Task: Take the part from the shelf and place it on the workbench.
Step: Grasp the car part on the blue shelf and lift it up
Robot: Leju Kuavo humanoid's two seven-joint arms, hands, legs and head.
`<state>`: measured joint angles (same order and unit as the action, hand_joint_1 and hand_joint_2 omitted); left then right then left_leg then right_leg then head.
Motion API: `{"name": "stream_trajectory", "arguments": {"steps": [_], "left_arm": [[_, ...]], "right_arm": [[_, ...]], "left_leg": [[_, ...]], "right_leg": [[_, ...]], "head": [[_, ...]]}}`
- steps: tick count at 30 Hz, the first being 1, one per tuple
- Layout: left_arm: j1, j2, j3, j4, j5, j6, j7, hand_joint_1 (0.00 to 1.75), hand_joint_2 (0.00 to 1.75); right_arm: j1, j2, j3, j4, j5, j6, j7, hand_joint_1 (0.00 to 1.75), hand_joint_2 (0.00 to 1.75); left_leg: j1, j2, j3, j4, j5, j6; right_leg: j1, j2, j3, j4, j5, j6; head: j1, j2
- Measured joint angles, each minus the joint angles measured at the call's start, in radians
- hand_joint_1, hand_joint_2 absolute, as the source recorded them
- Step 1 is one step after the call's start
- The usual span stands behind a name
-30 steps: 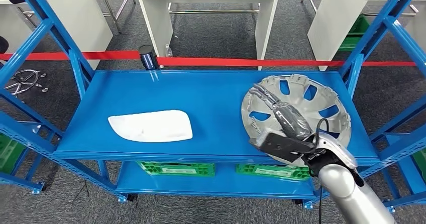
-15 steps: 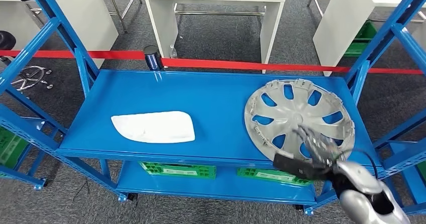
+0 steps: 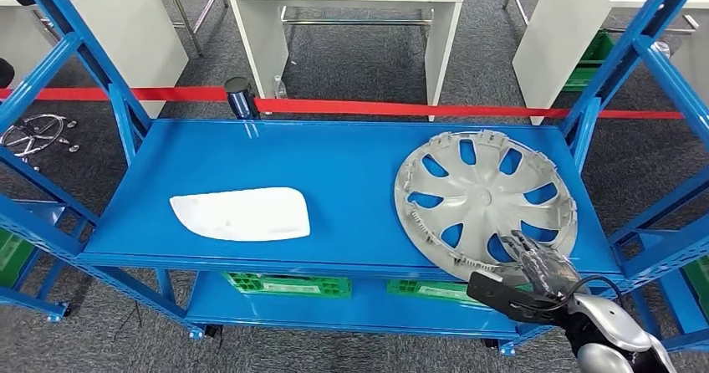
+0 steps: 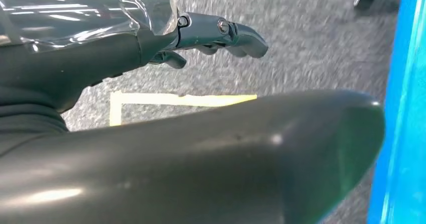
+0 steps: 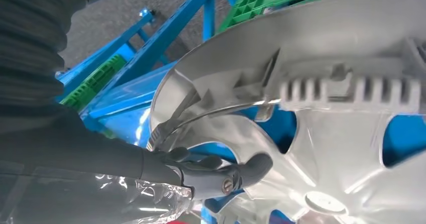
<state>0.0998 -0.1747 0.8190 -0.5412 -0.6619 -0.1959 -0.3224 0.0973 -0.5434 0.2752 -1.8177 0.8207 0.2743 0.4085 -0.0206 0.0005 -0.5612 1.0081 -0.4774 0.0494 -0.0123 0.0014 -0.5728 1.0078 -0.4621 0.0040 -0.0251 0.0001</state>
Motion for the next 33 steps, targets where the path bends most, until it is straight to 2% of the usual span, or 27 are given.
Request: {"name": "stream_trajectory", "arguments": {"steps": [2, 4, 7, 8, 9, 10, 11, 12, 13, 14, 16, 18, 19, 20, 22, 23, 24, 25, 27, 28, 29, 30, 33], "left_arm": [[-0.001, 0.003, 0.002, 0.003, 0.0, 0.0, 0.0, 0.0, 0.0], [-0.003, 0.004, 0.004, 0.006, 0.0, 0.001, 0.0, 0.0, 0.0], [-0.007, 0.003, 0.004, 0.013, 0.0, 0.001, -0.001, 0.0, 0.0], [-0.008, 0.003, 0.004, 0.016, 0.0, 0.001, -0.001, 0.0, 0.0], [-0.008, 0.003, 0.004, 0.018, 0.0, 0.001, -0.001, 0.0, 0.0], [-0.009, 0.002, 0.004, 0.021, 0.0, 0.001, -0.001, 0.0, 0.0], [-0.01, 0.002, 0.004, 0.023, 0.0, 0.003, -0.003, 0.0, 0.0], [-0.011, 0.003, 0.004, 0.025, 0.0, 0.005, -0.006, 0.0, 0.0], [-0.012, 0.004, 0.004, 0.028, 0.0, 0.008, -0.01, 0.0, 0.0], [-0.013, 0.006, 0.005, 0.03, 0.0, 0.011, -0.014, 0.0, 0.0], [-0.015, 0.01, 0.005, 0.035, -0.004, 0.016, -0.022, 0.0, 0.0], [-0.016, 0.011, 0.005, 0.039, -0.011, 0.018, -0.027, 0.0, 0.0], [-0.017, 0.012, 0.005, 0.042, -0.015, 0.018, -0.03, 0.0, 0.0], [-0.019, 0.013, 0.005, 0.044, -0.018, 0.018, -0.032, 0.0, 0.0], [-0.022, 0.014, 0.004, 0.049, -0.02, 0.019, -0.034, 0.0, 0.0], [-0.022, 0.015, 0.004, 0.052, -0.021, 0.02, -0.034, 0.0, 0.0], [-0.022, 0.015, 0.003, 0.054, -0.023, 0.022, -0.035, 0.0, 0.0], [-0.022, 0.015, 0.002, 0.056, -0.024, 0.024, -0.036, 0.0, 0.0], [-0.024, 0.016, -0.001, 0.057, -0.027, 0.029, -0.038, 0.0, 0.0], [-0.026, 0.018, -0.003, 0.058, -0.028, 0.031, -0.039, 0.0, 0.0], [-0.028, 0.019, -0.004, 0.059, -0.028, 0.033, -0.04, 0.0, 0.0], [-0.03, 0.021, -0.006, 0.06, -0.029, 0.034, -0.041, 0.0, 0.0], [-0.032, 0.023, -0.01, 0.063, -0.029, 0.04, -0.043, 0.0, 0.0]], "right_arm": [[0.005, 0.0, -0.004, -0.002, 0.0, 0.0, 0.002, 0.0, 1.75], [0.01, -0.002, -0.007, -0.004, -0.001, 0.0, 0.002, 0.0, 1.75], [0.016, -0.003, -0.009, -0.004, -0.001, 0.001, 0.002, 0.0, 1.75], [0.019, -0.002, -0.009, -0.004, -0.001, 0.002, 0.002, 0.0, 1.75], [0.022, -0.002, -0.009, -0.004, -0.001, 0.003, 0.002, 0.0, 1.75], [0.024, -0.001, -0.01, -0.004, -0.001, 0.004, 0.002, 0.0, 1.75], [0.024, -0.001, -0.013, -0.004, 0.0, 0.006, 0.002, 0.0, 1.75], [0.024, 0.0, -0.016, -0.004, 0.001, 0.009, 0.003, 0.0, 1.75], [0.024, 0.003, -0.021, -0.004, 0.003, 0.013, 0.004, 0.0, 1.75], [0.024, 0.007, -0.025, -0.004, 0.006, 0.018, 0.004, 0.0, 1.75], [0.023, 0.016, -0.033, -0.005, 0.012, 0.028, 0.004, 0.0, 1.75], [0.025, 0.022, -0.042, -0.006, 0.014, 0.033, 0.004, 0.0, 1.75], [0.027, 0.025, -0.047, -0.009, 0.015, 0.035, 0.004, 0.0, 1.75], [0.032, 0.027, -0.052, -0.013, 0.014, 0.037, 0.005, 0.0, 1.75], [0.043, 0.031, -0.061, -0.025, 0.008, 0.042, 0.008, 0.0, 1.75], [0.048, 0.034, -0.065, -0.03, 0.003, 0.043, 0.007, 0.0, 1.75], [0.051, 0.037, -0.068, -0.034, 0.001, 0.039, 0.0, 0.0, 1.75], [0.052, 0.042, -0.07, -0.036, 0.001, 0.031, -0.011, 0.0, 1.75], [0.051, 0.058, -0.067, -0.036, 0.011, 0.014, -0.036, 0.0, 1.75], [0.05, 0.066, -0.062, -0.035, 0.018, 0.011, -0.045, 0.0, 1.75], [0.048, 0.074, -0.056, -0.033, 0.024, 0.01, -0.05, 0.0, 1.75], [0.046, 0.08, -0.049, -0.031, 0.03, 0.01, -0.053, 0.0, 1.75], [0.041, 0.093, -0.034, -0.022, 0.043, 0.008, -0.061, 0.0, 1.75]], "left_leg": [[0.0, 0.003, 0.006, -0.013, 0.008, 0.0], [0.006, 0.005, 0.016, -0.031, 0.02, 0.002], [0.007, 0.006, 0.018, -0.038, 0.027, 0.005], [0.007, 0.006, 0.018, -0.038, 0.026, 0.005], [0.006, 0.006, 0.017, -0.036, 0.026, 0.004], [0.007, 0.006, 0.017, -0.034, 0.024, 0.002], [0.008, 0.006, 0.018, -0.03, 0.021, -0.002], [0.008, 0.005, 0.018, -0.025, 0.017, -0.006], [0.007, 0.004, 0.016, -0.017, 0.012, -0.012], [0.005, 0.004, 0.015, -0.011, 0.008, -0.016], [0.003, 0.003, 0.012, -0.005, 0.004, -0.022], [0.007, 0.002, 0.008, 0.004, -0.005, -0.027], [0.009, 0.002, -0.003, 0.028, -0.021, -0.033], [0.013, 0.002, -0.023, 0.072, -0.048, -0.04], [0.019, 0.001, -0.085, 0.208, -0.113, -0.05], [0.021, 0.001, -0.113, 0.267, -0.132, -0.052], [0.023, 0.001, -0.127, 0.294, -0.133, -0.053], [0.024, 0.001, -0.122, 0.279, -0.113, -0.051], [0.022, -0.001, -0.063, 0.15, -0.041, -0.042], [0.02, -0.002, -0.03, 0.079, -0.015, -0.036], [0.016, -0.003, -0.007, 0.029, -0.001, -0.031], [0.013, -0.003, 0.003, 0.003, 0.002, -0.027], [0.01, -0.002, 0.01, -0.016, 0.008, -0.02]], "right_leg": [[-0.001, -0.001, -0.002, 0.0, 0.0, 0.005], [0.001, -0.001, -0.021, 0.039, -0.022, 0.005], [-0.002, -0.001, -0.106, 0.223, -0.102, 0.001], [-0.003, -0.001, -0.128, 0.27, -0.116, 0.005], [-0.005, -0.001, -0.133, 0.279, -0.114, 0.013], [-0.007, -0.001, -0.117, 0.246, -0.096, 0.023], [-0.009, -0.002, -0.083, 0.178, -0.067, 0.035], [-0.011, -0.004, -0.047, 0.107, -0.042, 0.04], [-0.012, -0.003, -0.019, 0.048, -0.023, 0.039], [-0.011, -0.003, -0.002, 0.015, -0.014, 0.032], [-0.007, -0.001, 0.004, 0.006, -0.013, 0.014], [-0.009, -0.001, 0.007, 0.006, -0.012, 0.004], [-0.011, -0.001, 0.008, 0.005, -0.012, 0.0], [-0.013, -0.001, 0.01, 0.005, -0.011, -0.003], [-0.012, -0.002, 0.01, 0.005, -0.012, -0.005], [-0.012, -0.002, 0.01, 0.005, -0.013, -0.006], [-0.011, -0.002, 0.011, 0.005, -0.013, -0.006], [-0.011, -0.001, 0.012, 0.005, -0.013, -0.006], [-0.011, 0.003, 0.014, 0.005, -0.013, -0.006], [-0.009, 0.005, 0.014, 0.004, -0.013, -0.005], [-0.008, 0.006, 0.012, 0.004, -0.012, -0.004], [-0.008, 0.007, 0.01, 0.004, -0.011, -0.002], [-0.009, 0.007, 0.006, 0.003, -0.01, 0.011]], "head": [[-0.002, 0.0], [-0.001, 0.0], [0.002, 0.0], [0.002, 0.0], [0.002, 0.0], [0.002, 0.0], [0.002, 0.0], [0.002, 0.0], [0.002, 0.0], [0.002, 0.0], [0.001, 0.0], [0.001, 0.0], [0.0, 0.0], [-0.002, 0.0], [-0.004, 0.0], [-0.003, 0.0], [-0.003, 0.0], [-0.003, 0.0], [-0.003, 0.0], [-0.003, 0.0], [-0.003, 0.0], [-0.003, 0.0], [-0.002, 0.0]]}}
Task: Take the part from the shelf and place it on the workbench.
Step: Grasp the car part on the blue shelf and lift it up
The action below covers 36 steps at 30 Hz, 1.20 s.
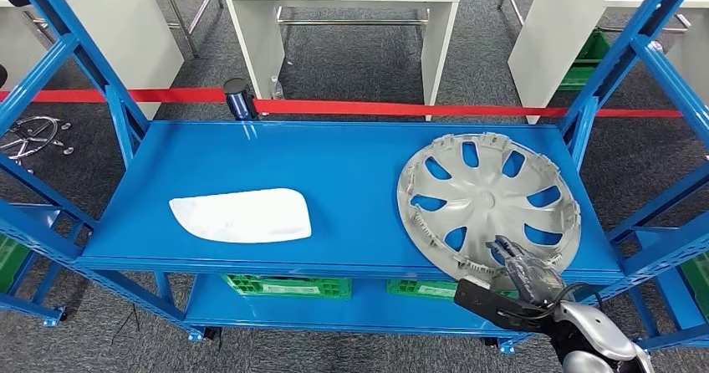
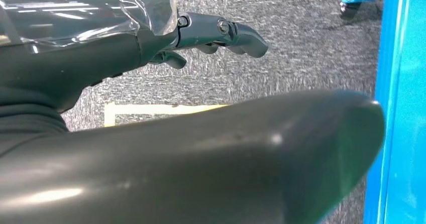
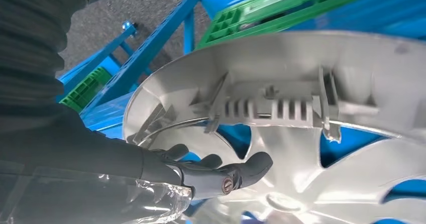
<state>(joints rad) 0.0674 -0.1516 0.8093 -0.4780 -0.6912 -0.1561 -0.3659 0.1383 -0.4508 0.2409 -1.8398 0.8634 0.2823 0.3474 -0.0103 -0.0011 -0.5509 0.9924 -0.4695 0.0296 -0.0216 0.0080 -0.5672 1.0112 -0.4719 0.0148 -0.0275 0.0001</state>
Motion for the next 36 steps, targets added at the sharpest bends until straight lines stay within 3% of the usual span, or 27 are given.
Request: {"name": "stream_trajectory", "arguments": {"steps": [2, 4, 6, 7, 8, 9, 10, 12, 14, 16, 18, 20, 21, 22, 23, 25, 27, 31, 33, 36], "left_arm": [[-0.001, 0.0, -0.005, 0.003, 0.0, 0.003, -0.002, 0.0, 0.0], [-0.003, 0.0, -0.01, 0.007, 0.0, 0.006, -0.003, 0.0, 0.0], [-0.003, 0.0, -0.012, 0.01, 0.0, 0.008, -0.003, 0.0, 0.0], [-0.003, 0.0, -0.013, 0.011, 0.0, 0.009, -0.003, 0.0, 0.0], [-0.004, -0.001, -0.014, 0.012, 0.0, 0.01, -0.003, 0.0, 0.0], [-0.004, -0.001, -0.015, 0.013, 0.0, 0.01, -0.002, 0.0, 0.0], [-0.005, 0.0, -0.016, 0.013, 0.0, 0.01, -0.002, 0.0, 0.0], [-0.006, 0.001, -0.019, 0.013, 0.001, 0.01, 0.0, 0.0, 0.0], [-0.006, 0.001, -0.022, 0.013, 0.002, 0.011, 0.002, 0.0, 0.0], [-0.006, 0.001, -0.024, 0.013, 0.004, 0.011, 0.004, 0.0, 0.0], [-0.007, 0.0, -0.026, 0.013, 0.008, 0.012, 0.005, 0.0, 0.0], [-0.007, 0.001, -0.028, 0.013, 0.011, 0.013, 0.005, 0.0, 0.0], [-0.006, 0.0, -0.029, 0.013, 0.011, 0.013, 0.006, 0.0, 0.0], [-0.005, 0.0, -0.03, 0.013, 0.012, 0.012, 0.006, 0.0, 0.0], [-0.005, 0.0, -0.031, 0.013, 0.012, 0.012, 0.006, 0.0, 0.0], [-0.005, 0.0, -0.032, 0.013, 0.012, 0.012, 0.006, 0.0, 0.0], [-0.005, -0.001, -0.033, 0.013, 0.013, 0.012, 0.007, 0.0, 0.0], [-0.004, -0.002, -0.036, 0.013, 0.015, 0.016, 0.009, 0.0, 0.0], [-0.006, -0.004, -0.038, 0.013, 0.016, 0.02, 0.009, 0.0, 0.0], [-0.005, -0.005, -0.038, 0.014, 0.016, 0.021, 0.008, 0.0, 0.0]], "right_arm": [[-0.007, 0.004, 0.011, 0.007, 0.008, -0.001, -0.01, 0.0, 1.75], [-0.018, 0.008, 0.028, 0.02, 0.017, -0.001, -0.019, 0.04, 1.75], [-0.024, 0.012, 0.048, 0.036, 0.024, -0.002, -0.025, 0.12, 1.75], [-0.027, 0.014, 0.057, 0.043, 0.029, -0.002, -0.027, 0.19, 1.75], [-0.031, 0.017, 0.066, 0.048, 0.033, -0.004, -0.029, 0.31, 1.75], [-0.035, 0.018, 0.074, 0.053, 0.038, -0.007, -0.03, 0.61, 1.75], [-0.041, 0.02, 0.083, 0.057, 0.044, -0.011, -0.031, 0.91, 1.75], [-0.052, 0.024, 0.098, 0.065, 0.06, -0.02, -0.031, 1.4, 1.75], [-0.063, 0.028, 0.113, 0.07, 0.078, -0.027, -0.031, 1.52, 1.75], [-0.076, 0.033, 0.126, 0.076, 0.092, -0.032, -0.031, 1.62, 1.75], [-0.086, 0.038, 0.136, 0.08, 0.102, -0.036, -0.031, 1.65, 1.75], [-0.091, 0.042, 0.142, 0.085, 0.107, -0.04, -0.032, 1.66, 1.75], [-0.092, 0.043, 0.143, 0.087, 0.109, -0.042, -0.032, 1.65, 1.75], [-0.093, 0.044, 0.145, 0.089, 0.109, -0.044, -0.032, 1.64, 1.75], [-0.093, 0.044, 0.145, 0.091, 0.11, -0.045, -0.032, 1.63, 1.75], [-0.093, 0.044, 0.145, 0.094, 0.111, -0.048, -0.032, 1.61, 1.75], [-0.092, 0.044, 0.145, 0.095, 0.113, -0.049, -0.032, 1.6, 1.75], [-0.086, 0.042, 0.144, 0.098, 0.115, -0.053, -0.031, 1.61, 1.75], [-0.082, 0.041, 0.144, 0.101, 0.115, -0.053, -0.029, 1.61, 1.75], [-0.078, 0.04, 0.144, 0.104, 0.115, -0.053, -0.029, 1.61, 1.75]], "left_leg": [[0.005, 0.002, 0.009, -0.017, 0.013, 0.009], [0.005, 0.003, 0.008, -0.022, 0.017, 0.013], [0.003, 0.003, 0.007, -0.021, 0.017, 0.013], [0.004, 0.002, 0.007, -0.02, 0.017, 0.013], [0.004, 0.002, 0.007, -0.017, 0.016, 0.011], [0.005, 0.001, 0.007, -0.012, 0.013, 0.007], [0.003, 0.001, 0.006, -0.006, 0.009, 0.002], [-0.001, 0.0, 0.0, 0.006, 0.002, -0.007], [0.0, 0.0, -0.003, 0.011, 0.001, -0.013], [0.005, 0.0, -0.011, 0.028, -0.013, -0.022], [0.009, 0.0, -0.049, 0.112, -0.063, -0.033], [0.014, 0.0, -0.111, 0.249, -0.123, -0.041], [0.015, 0.0, -0.132, 0.293, -0.134, -0.042], [0.015, 0.0, -0.137, 0.301, -0.127, -0.041], [0.015, 0.0, -0.121, 0.268, -0.102, -0.039], [0.013, -0.001, -0.048, 0.126, -0.04, -0.029], [0.007, -0.001, 0.001, 0.027, -0.013, -0.02], [0.005, 0.002, 0.013, -0.004, -0.002, -0.001], [0.009, 0.005, 0.021, -0.021, 0.011, 0.01], [0.006, 0.008, 0.017, -0.022, 0.014, 0.014]], "right_leg": [[0.001, -0.001, -0.024, 0.05, -0.028, 0.0], [0.0, -0.002, -0.084, 0.177, -0.084, -0.006], [-0.001, -0.002, -0.131, 0.278, -0.115, -0.001], [-0.002, -0.002, -0.13, 0.275, -0.107, 0.007], [-0.003, -0.003, -0.107, 0.228, -0.083, 0.018], [-0.006, -0.005, -0.071, 0.152, -0.053, 0.028], [-0.006, -0.008, -0.037, 0.083, -0.028, 0.031], [-0.005, -0.009, -0.002, 0.008, -0.004, 0.02], [-0.002, -0.007, -0.002, 0.006, -0.002, 0.002], [-0.004, -0.006, 0.0, 0.004, 0.0, -0.008], [-0.006, -0.007, 0.001, 0.003, 0.0, -0.015], [-0.004, -0.007, 0.001, 0.003, 0.0, -0.018], [-0.003, -0.007, 0.001, 0.003, 0.0, -0.019], [-0.002, -0.007, 0.001, 0.003, 0.0, -0.019], [-0.001, -0.007, 0.003, 0.003, 0.0, -0.019], [0.001, -0.006, 0.006, 0.003, 0.0, -0.018], [0.003, -0.006, 0.005, 0.002, 0.002, -0.015], [0.004, -0.007, 0.0, 0.004, 0.001, 0.001], [0.004, -0.007, -0.033, 0.072, -0.036, -0.001], [0.003, -0.007, -0.12, 0.259, -0.109, -0.003]], "head": [[0.002, 0.0], [0.004, 0.0], [0.005, 0.0], [0.005, 0.0], [0.005, 0.0], [0.005, 0.0], [0.006, 0.0], [0.005, 0.0], [0.004, 0.0], [0.003, 0.0], [-0.002, 0.0], [-0.005, 0.0], [-0.005, 0.0], [-0.005, 0.0], [-0.005, 0.0], [-0.004, 0.0], [-0.004, 0.0], [-0.003, 0.0], [-0.001, 0.0], [0.001, 0.0]]}}
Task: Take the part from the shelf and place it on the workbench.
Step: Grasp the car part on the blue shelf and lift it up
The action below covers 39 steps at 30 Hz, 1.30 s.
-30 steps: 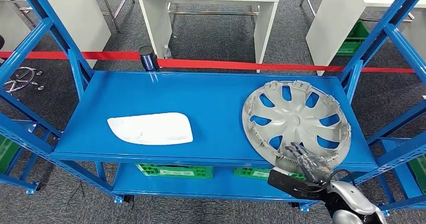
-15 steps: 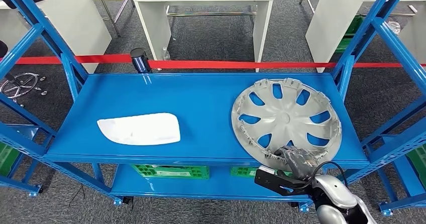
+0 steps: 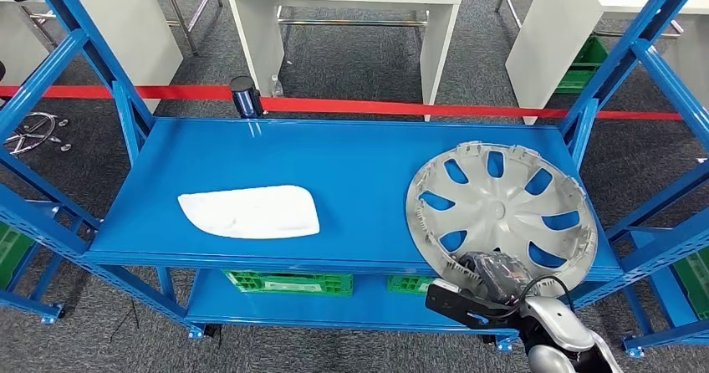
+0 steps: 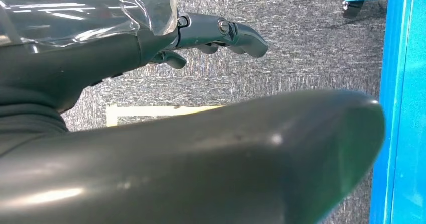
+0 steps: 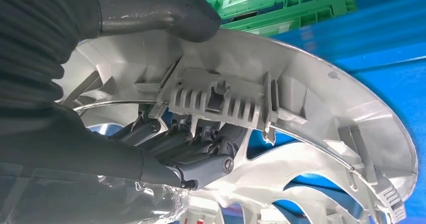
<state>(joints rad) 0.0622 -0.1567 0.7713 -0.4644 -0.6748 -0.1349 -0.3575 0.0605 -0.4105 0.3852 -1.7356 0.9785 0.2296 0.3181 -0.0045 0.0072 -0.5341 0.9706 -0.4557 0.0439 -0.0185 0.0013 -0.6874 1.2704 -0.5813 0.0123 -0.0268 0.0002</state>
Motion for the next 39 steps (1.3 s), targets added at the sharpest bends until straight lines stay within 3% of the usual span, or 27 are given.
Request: {"name": "stream_trajectory", "arguments": {"steps": [1, 2, 3, 4, 5, 7, 9, 11, 12, 14, 15, 16, 17, 18, 19, 21, 23, 26, 28, 30, 31, 32, 33, 35, 37, 39], "left_arm": [[0.0, 0.0, 0.0, 0.0, 0.001, 0.0, -0.002, 0.0, 0.0], [0.0, -0.001, 0.0, 0.0, 0.002, -0.001, -0.005, 0.0, 0.0], [0.0, -0.002, -0.001, 0.0, 0.004, -0.006, -0.01, 0.0, 0.0], [0.001, -0.002, -0.002, -0.002, 0.008, -0.013, -0.018, 0.0, 0.44], [0.002, -0.002, -0.004, -0.005, 0.01, -0.021, -0.026, 0.0, 0.87], [0.007, -0.002, -0.009, -0.02, 0.014, -0.039, -0.039, 0.0, 1.75], [0.015, -0.004, -0.018, -0.041, 0.013, -0.048, -0.046, 0.0, 1.75], [0.025, -0.006, -0.027, -0.061, 0.007, -0.052, -0.048, 0.0, 1.75], [0.029, -0.007, -0.031, -0.072, 0.003, -0.052, -0.047, 0.0, 1.75], [0.036, -0.007, -0.04, -0.09, -0.004, -0.05, -0.045, 0.0, 1.75], [0.04, -0.007, -0.044, -0.097, -0.006, -0.049, -0.044, 0.0, 1.75], [0.044, -0.008, -0.046, -0.103, -0.006, -0.048, -0.043, 0.0, 1.75], [0.047, -0.008, -0.048, -0.109, -0.006, -0.047, -0.041, 0.0, 1.75], [0.05, -0.008, -0.049, -0.115, -0.006, -0.045, -0.041, 0.0, 1.75], [0.051, -0.008, -0.05, -0.12, -0.006, -0.045, -0.04, 0.0, 1.75], [0.051, -0.009, -0.052, -0.129, -0.006, -0.043, -0.04, 0.0, 1.75], [0.054, -0.009, -0.054, -0.136, -0.005, -0.041, -0.04, 0.0, 1.75], [0.06, -0.012, -0.059, -0.151, 0.0, -0.039, -0.044, 0.0, 1.75], [0.061, -0.014, -0.06, -0.163, 0.011, -0.044, -0.054, 0.0, 1.75], [0.063, -0.016, -0.061, -0.171, 0.02, -0.052, -0.063, 0.0, 1.75], [0.065, -0.016, -0.061, -0.175, 0.023, -0.056, -0.066, 0.0, 1.75], [0.067, -0.016, -0.061, -0.178, 0.026, -0.058, -0.069, 0.0, 1.75], [0.069, -0.016, -0.062, -0.181, 0.029, -0.059, -0.073, 0.0, 1.75], [0.071, -0.017, -0.062, -0.188, 0.034, -0.056, -0.083, 0.0, 1.75], [0.073, -0.017, -0.062, -0.192, 0.035, -0.048, -0.094, 0.0, 1.75], [0.076, -0.017, -0.062, -0.194, 0.036, -0.039, -0.105, 0.0, 1.75]], "right_arm": [[0.001, 0.0, 0.0, 0.001, 0.0, 0.0, 0.0, 1.62, 1.75], [0.002, 0.0, 0.0, 0.001, 0.0, 0.0, -0.001, 1.64, 1.75], [0.002, 0.0, 0.0, 0.001, 0.0, 0.0, -0.001, 1.65, 1.75], [0.002, 0.0, 0.001, 0.001, -0.001, 0.0, -0.001, 1.64, 1.75], [0.002, 0.001, 0.002, 0.001, -0.002, 0.0, -0.001, 1.64, 1.75], [0.001, 0.003, 0.004, 0.0, -0.005, -0.001, -0.003, 1.61, 1.75], [0.0, 0.006, 0.006, -0.001, -0.008, -0.003, -0.004, 1.61, 1.75], [-0.003, 0.009, 0.008, -0.002, -0.011, -0.005, -0.005, 1.61, 1.75], [-0.005, 0.01, 0.008, -0.002, -0.013, -0.006, -0.005, 1.61, 1.75], [-0.006, 0.012, 0.008, -0.002, -0.015, -0.01, -0.006, 1.61, 1.75], [-0.007, 0.013, 0.007, -0.001, -0.016, -0.011, -0.006, 1.61, 1.75], [-0.007, 0.014, 0.007, -0.001, -0.017, -0.012, -0.007, 1.61, 1.75], [-0.008, 0.015, 0.006, -0.001, -0.017, -0.012, -0.007, 1.61, 1.75], [-0.009, 0.016, 0.005, 0.0, -0.017, -0.012, -0.007, 1.61, 1.75], [-0.009, 0.016, 0.004, 0.0, -0.017, -0.013, -0.007, 1.61, 1.75], [-0.01, 0.016, 0.0, 0.001, -0.018, -0.014, -0.007, 1.61, 1.75], [-0.011, 0.016, -0.005, 0.002, -0.021, -0.018, -0.009, 1.61, 1.75], [-0.011, 0.017, -0.012, 0.005, -0.054, -0.029, -0.026, 1.61, 1.75], [-0.01, 0.019, -0.021, 0.007, -0.121, -0.037, -0.052, 1.61, 1.75], [-0.005, 0.023, -0.037, 0.006, -0.227, -0.052, -0.097, 1.61, 1.75], [-0.002, 0.025, -0.046, 0.004, -0.288, -0.064, -0.132, 1.61, 1.75], [0.001, 0.027, -0.057, 0.0, -0.358, -0.08, -0.181, 1.61, 1.75], [0.003, 0.028, -0.067, -0.008, -0.429, -0.097, -0.239, 1.61, 1.75], [0.001, 0.029, -0.088, -0.033, -0.562, -0.13, -0.366, 1.61, 1.75], [-0.002, 0.032, -0.102, -0.06, -0.663, -0.147, -0.47, 1.61, 1.75], [-0.003, 0.036, -0.109, -0.079, -0.743, -0.149, -0.537, 1.61, 1.75]], "left_leg": [[0.0, 0.0, 0.0, 0.0, 0.0, 0.0], [0.0, 0.0, 0.001, 0.001, -0.001, -0.001], [0.001, 0.0, 0.003, 0.003, -0.002, -0.003], [0.001, -0.001, 0.003, 0.007, -0.005, -0.007], [0.0, -0.002, 0.002, 0.012, -0.009, -0.013], [-0.003, -0.003, 0.0, 0.021, -0.016, -0.023], [-0.001, -0.004, 0.0, 0.023, -0.018, -0.031], [0.004, -0.005, -0.011, 0.05, -0.039, -0.042], [0.007, -0.006, -0.03, 0.092, -0.066, -0.048], [0.012, -0.006, -0.091, 0.226, -0.135, -0.059], [0.015, -0.006, -0.119, 0.288, -0.158, -0.062], [0.017, -0.006, -0.134, 0.319, -0.162, -0.064], [0.019, -0.006, -0.129, 0.308, -0.146, -0.064], [0.021, -0.006, -0.104, 0.257, -0.114, -0.064], [0.022, -0.007, -0.067, 0.18, -0.076, -0.062], [0.019, -0.008, -0.01, 0.056, -0.033, -0.057], [0.012, -0.008, -0.001, 0.027, -0.032, -0.049], [0.011, -0.006, 0.002, 0.012, -0.017, -0.023], [0.012, -0.005, 0.004, 0.002, -0.007, -0.01], [0.007, -0.005, -0.001, 0.002, -0.005, -0.006], [0.005, -0.006, -0.002, 0.003, -0.005, -0.006], [0.004, -0.006, -0.002, 0.004, -0.005, -0.006], [0.005, -0.006, -0.001, 0.006, -0.007, -0.008], [0.005, -0.005, -0.002, 0.016, -0.014, -0.016], [0.001, -0.005, -0.007, 0.027, -0.022, -0.026], [0.0, -0.005, -0.011, 0.03, -0.023, -0.032]], "right_leg": [[-0.001, 0.0, -0.009, 0.02, -0.002, 0.006], [-0.003, 0.0, 0.003, -0.002, 0.012, 0.016], [-0.005, -0.001, 0.033, -0.063, 0.039, 0.026], [-0.007, -0.003, 0.071, -0.141, 0.067, 0.034], [-0.007, -0.003, 0.103, -0.206, 0.088, 0.034], [-0.004, -0.004, 0.131, -0.267, 0.105, 0.018], [-0.002, -0.003, 0.133, -0.268, 0.107, 0.0], [-0.006, -0.003, 0.137, -0.271, 0.111, -0.011], [-0.009, -0.003, 0.138, -0.272, 0.113, -0.014], [-0.009, -0.004, 0.135, -0.271, 0.115, -0.017], [-0.009, -0.004, 0.133, -0.271, 0.115, -0.018], [-0.009, -0.003, 0.133, -0.271, 0.115, -0.018], [-0.009, -0.003, 0.133, -0.271, 0.115, -0.018], [-0.01, -0.002, 0.134, -0.271, 0.115, -0.017], [-0.01, -0.001, 0.136, -0.271, 0.116, -0.016], [-0.007, 0.0, 0.134, -0.27, 0.117, -0.009], [-0.005, 0.0, 0.13, -0.272, 0.121, 0.002], [-0.009, 0.0, 0.118, -0.26, 0.114, 0.015], [-0.009, -0.001, 0.073, -0.169, 0.067, 0.009], [-0.008, -0.001, 0.006, -0.026, 0.01, 0.003], [-0.008, -0.001, -0.014, 0.018, -0.002, 0.006], [-0.008, -0.001, -0.016, 0.023, 0.003, 0.012], [-0.009, -0.001, 0.003, -0.016, 0.023, 0.021], [-0.009, -0.002, 0.073, -0.162, 0.08, 0.034], [-0.009, -0.003, 0.114, -0.25, 0.108, 0.026], [-0.006, -0.002, 0.116, -0.258, 0.11, 0.012]], "head": [[0.0, 0.0], [0.0, 0.0], [0.0, 0.0], [0.001, 0.0], [0.002, 0.0], [0.002, 0.0], [0.002, 0.0], [0.0, 0.0], [-0.002, 0.0], [-0.005, 0.0], [-0.005, 0.0], [-0.005, 0.0], [-0.005, 0.0], [-0.005, 0.0], [-0.005, 0.0], [-0.005, 0.0], [-0.004, 0.0], [-0.003, 0.0], [0.0, 0.0], [0.001, 0.0], [0.001, 0.0], [0.002, 0.0], [0.002, 0.0], [0.003, 0.0], [0.004, 0.0], [0.004, 0.0]]}}
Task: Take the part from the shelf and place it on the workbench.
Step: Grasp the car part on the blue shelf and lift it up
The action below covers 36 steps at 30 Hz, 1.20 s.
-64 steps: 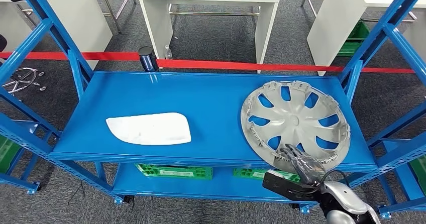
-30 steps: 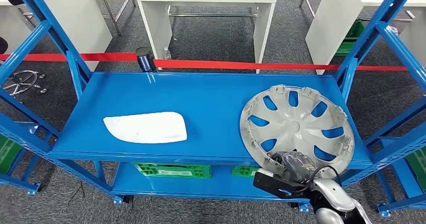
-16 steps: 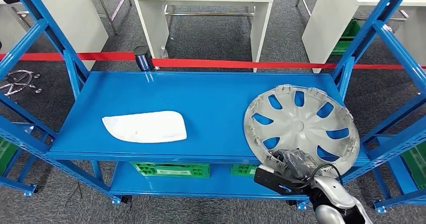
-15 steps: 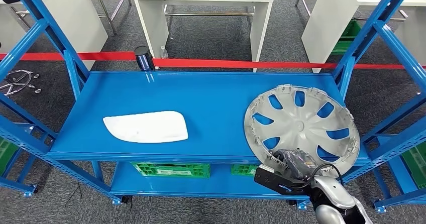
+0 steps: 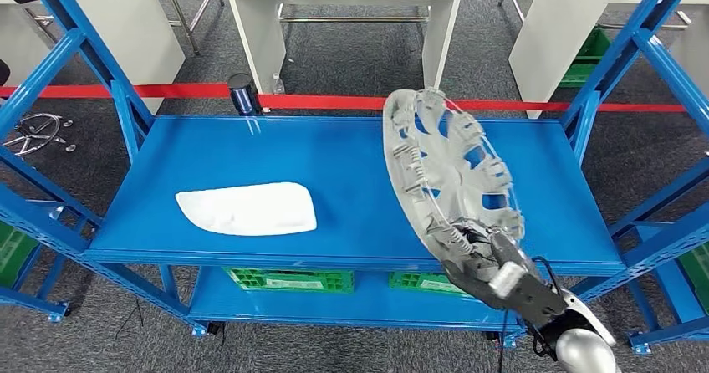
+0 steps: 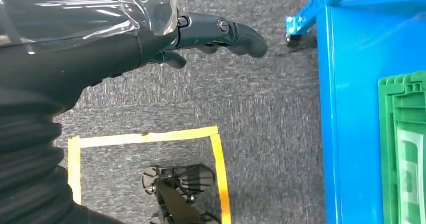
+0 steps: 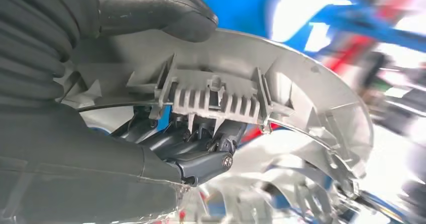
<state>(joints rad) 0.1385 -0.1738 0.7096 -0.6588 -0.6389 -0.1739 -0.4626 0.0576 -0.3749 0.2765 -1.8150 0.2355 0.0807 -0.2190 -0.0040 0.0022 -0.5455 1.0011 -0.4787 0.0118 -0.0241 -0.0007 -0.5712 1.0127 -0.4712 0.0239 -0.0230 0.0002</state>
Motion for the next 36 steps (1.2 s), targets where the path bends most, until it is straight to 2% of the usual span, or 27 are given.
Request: {"name": "stream_trajectory", "arguments": {"steps": [2, 3, 4, 6, 7, 8, 9, 11, 12, 13, 14, 17, 19, 21, 22, 23, 24, 26, 27, 28, 29, 32, 34, 36], "left_arm": [[0.005, -0.001, 0.001, -0.001, 0.0, 0.006, -0.008, 0.0, 1.75], [0.006, -0.001, 0.001, -0.001, 0.0, 0.008, -0.011, 0.0, 1.75], [0.006, -0.001, 0.002, -0.001, 0.0, 0.009, -0.013, 0.0, 1.75], [0.006, -0.001, 0.003, -0.001, 0.0, 0.01, -0.014, 0.0, 1.75], [0.007, -0.001, 0.004, -0.001, 0.0, 0.01, -0.015, 0.0, 1.75], [0.008, -0.001, 0.004, -0.001, 0.0, 0.01, -0.015, 0.0, 1.75], [0.008, -0.002, 0.005, -0.001, 0.0, 0.011, -0.016, 0.0, 1.75], [0.008, -0.002, 0.009, -0.003, 0.0, 0.012, -0.018, 0.0, 1.75], [0.008, -0.002, 0.012, -0.005, 0.0, 0.013, -0.019, 0.0, 1.75], [0.008, -0.003, 0.016, -0.007, -0.001, 0.013, -0.02, 0.0, 1.75], [0.008, -0.004, 0.019, -0.01, -0.002, 0.013, -0.02, 0.0, 1.75], [0.009, -0.008, 0.029, -0.017, -0.008, 0.012, -0.021, 0.0, 1.75], [0.008, -0.012, 0.035, -0.021, -0.015, 0.01, -0.021, 0.0, 1.75], [0.006, -0.013, 0.042, -0.022, -0.025, 0.005, -0.021, 0.0, 1.75], [0.006, -0.014, 0.045, -0.023, -0.03, 0.002, -0.021, 0.0, 1.75], [0.005, -0.014, 0.047, -0.022, -0.036, -0.002, -0.023, 0.0, 1.75], [0.004, -0.014, 0.048, -0.022, -0.041, -0.007, -0.027, 0.0, 1.75], [-0.002, -0.012, 0.049, -0.018, -0.053, -0.019, -0.041, 0.0, 1.75], [-0.006, -0.01, 0.049, -0.015, -0.058, -0.023, -0.049, 0.0, 1.75], [-0.011, -0.006, 0.049, -0.011, -0.062, -0.026, -0.057, 0.0, 1.75], [-0.015, -0.002, 0.048, -0.007, -0.064, -0.029, -0.065, 0.0, 1.75], [-0.02, 0.007, 0.046, 0.004, -0.072, -0.032, -0.085, 0.0, 1.75], [-0.022, 0.014, 0.045, 0.011, -0.076, -0.025, -0.093, 0.0, 1.75], [-0.025, 0.019, 0.043, 0.016, -0.077, -0.021, -0.096, 0.0, 1.75]], "right_arm": [[-0.004, 0.001, -0.007, -0.015, -0.058, 0.003, -0.037, 1.61, 1.75], [-0.007, 0.002, -0.008, -0.023, -0.073, 0.005, -0.047, 1.61, 1.75], [-0.009, 0.003, -0.009, -0.03, -0.082, 0.007, -0.053, 1.61, 1.75], [-0.011, 0.005, -0.01, -0.038, -0.088, 0.01, -0.059, 1.61, 1.75], [-0.012, 0.006, -0.01, -0.039, -0.095, 0.012, -0.062, 1.61, 1.75], [-0.012, 0.007, -0.01, -0.04, -0.107, 0.014, -0.068, 1.61, 1.75], [-0.012, 0.009, -0.01, -0.042, -0.124, 0.017, -0.076, 1.61, 1.75], [-0.014, 0.014, -0.009, -0.051, -0.166, 0.029, -0.1, 1.61, 1.75], [-0.017, 0.016, -0.009, -0.058, -0.187, 0.038, -0.111, 1.61, 1.75], [-0.021, 0.019, -0.009, -0.065, -0.207, 0.047, -0.123, 1.61, 1.75], [-0.025, 0.021, -0.008, -0.072, -0.226, 0.058, -0.134, 1.61, 1.75], [-0.037, 0.024, -0.006, -0.093, -0.281, 0.107, -0.165, 1.61, 1.75], [-0.049, 0.024, -0.005, -0.105, -0.32, 0.15, -0.185, 1.61, 1.75], [-0.064, 0.024, -0.003, -0.116, -0.366, 0.202, -0.206, 1.61, 1.75], [-0.072, 0.024, -0.001, -0.122, -0.39, 0.23, -0.216, 1.61, 1.75], [-0.08, 0.024, 0.0, -0.129, -0.417, 0.264, -0.224, 1.61, 1.75], [-0.088, 0.024, 0.001, -0.139, -0.447, 0.302, -0.23, 1.61, 1.75], [-0.111, 0.025, 0.004, -0.166, -0.519, 0.392, -0.239, 1.61, 1.75], [-0.125, 0.026, 0.008, -0.182, -0.557, 0.434, -0.241, 1.61, 1.75], [-0.14, 0.028, 0.012, -0.198, -0.593, 0.468, -0.241, 1.61, 1.75], [-0.154, 0.03, 0.018, -0.212, -0.627, 0.494, -0.239, 1.61, 1.75], [-0.187, 0.037, 0.034, -0.235, -0.717, 0.542, -0.224, 1.61, 1.75], [-0.208, 0.045, 0.044, -0.245, -0.758, 0.562, -0.208, 1.61, 1.75], [-0.223, 0.056, 0.055, -0.255, -0.78, 0.574, -0.197, 1.61, 1.75]], "left_leg": [[0.004, -0.001, -0.008, 0.013, -0.011, -0.008], [0.006, -0.001, -0.022, 0.043, -0.031, -0.014], [0.008, -0.001, -0.046, 0.095, -0.059, -0.02], [0.011, -0.002, -0.113, 0.235, -0.12, -0.029], [0.013, -0.002, -0.14, 0.286, -0.133, -0.03], [0.014, -0.002, -0.151, 0.3, -0.126, -0.03], [0.014, -0.002, -0.141, 0.271, -0.099, -0.027], [0.012, -0.003, -0.078, 0.128, -0.025, -0.016], [0.009, -0.003, -0.049, 0.064, -0.001, -0.009], [0.006, -0.003, -0.032, 0.024, 0.01, -0.003], [0.002, -0.002, -0.026, 0.008, 0.009, 0.0], [0.003, -0.002, -0.018, -0.01, 0.018, 0.012], [0.006, -0.002, -0.009, -0.027, 0.029, 0.022], [0.004, -0.002, -0.01, -0.028, 0.032, 0.025], [0.003, -0.002, -0.011, -0.027, 0.032, 0.025], [0.003, -0.003, -0.011, -0.025, 0.031, 0.025], [0.004, -0.004, -0.011, -0.023, 0.03, 0.023], [0.006, -0.006, -0.013, -0.012, 0.024, 0.016], [0.005, -0.007, -0.016, -0.002, 0.019, 0.01], [0.003, -0.007, -0.021, 0.006, 0.014, 0.004], [0.002, -0.007, -0.025, 0.012, 0.011, -0.001], [0.005, -0.007, -0.031, 0.02, 0.007, -0.011], [0.009, -0.006, -0.051, 0.072, -0.033, -0.021], [0.012, -0.004, -0.098, 0.193, -0.104, -0.031]], "right_leg": [[-0.003, 0.0, 0.0, -0.001, 0.002, -0.01], [-0.005, 0.0, 0.001, -0.002, 0.003, -0.014], [-0.007, 0.0, 0.001, -0.002, 0.003, -0.018], [-0.005, 0.0, 0.0, -0.002, 0.003, -0.022], [-0.004, 0.0, 0.0, -0.002, 0.003, -0.023], [-0.003, 0.0, 0.0, -0.002, 0.003, -0.023], [-0.002, 0.001, 0.001, -0.002, 0.002, -0.023], [0.0, 0.003, 0.003, -0.002, 0.002, -0.023], [0.002, 0.004, 0.002, -0.002, 0.002, -0.022], [0.004, 0.004, 0.0, -0.002, 0.003, -0.021], [0.004, 0.004, -0.002, -0.003, 0.004, -0.018], [0.003, 0.002, -0.007, 0.0, 0.001, -0.006], [0.003, 0.001, -0.034, 0.057, -0.03, -0.008], [0.003, 0.001, -0.092, 0.181, -0.081, -0.015], [0.003, 0.001, -0.117, 0.235, -0.097, -0.014], [0.002, 0.001, -0.128, 0.26, -0.099, -0.01], [0.0, 0.0, -0.123, 0.247, -0.087, -0.001], [-0.007, -0.001, -0.07, 0.131, -0.037, 0.019], [-0.008, 0.0, -0.042, 0.073, -0.018, 0.022], [-0.008, 0.001, -0.023, 0.034, -0.006, 0.019], [-0.006, 0.002, -0.016, 0.018, -0.004, 0.011], [-0.004, 0.005, -0.019, 0.02, 0.0, -0.012], [-0.007, 0.004, -0.02, 0.019, 0.005, -0.022], [-0.005, 0.003, -0.021, 0.019, 0.008, -0.026]], "head": [[-0.001, 0.0], [-0.002, 0.0], [-0.004, 0.0], [-0.007, 0.0], [-0.007, 0.0], [-0.007, 0.0], [-0.007, 0.0], [-0.006, 0.0], [-0.006, 0.0], [-0.006, 0.0], [-0.006, 0.0], [-0.005, 0.0], [-0.004, 0.0], [-0.003, 0.0], [-0.003, 0.0], [-0.003, 0.0], [-0.002, 0.0], [-0.002, 0.0], [-0.002, 0.0], [-0.002, 0.0], [-0.002, 0.0], [-0.003, 0.0], [-0.004, 0.0], [-0.007, 0.0]]}}
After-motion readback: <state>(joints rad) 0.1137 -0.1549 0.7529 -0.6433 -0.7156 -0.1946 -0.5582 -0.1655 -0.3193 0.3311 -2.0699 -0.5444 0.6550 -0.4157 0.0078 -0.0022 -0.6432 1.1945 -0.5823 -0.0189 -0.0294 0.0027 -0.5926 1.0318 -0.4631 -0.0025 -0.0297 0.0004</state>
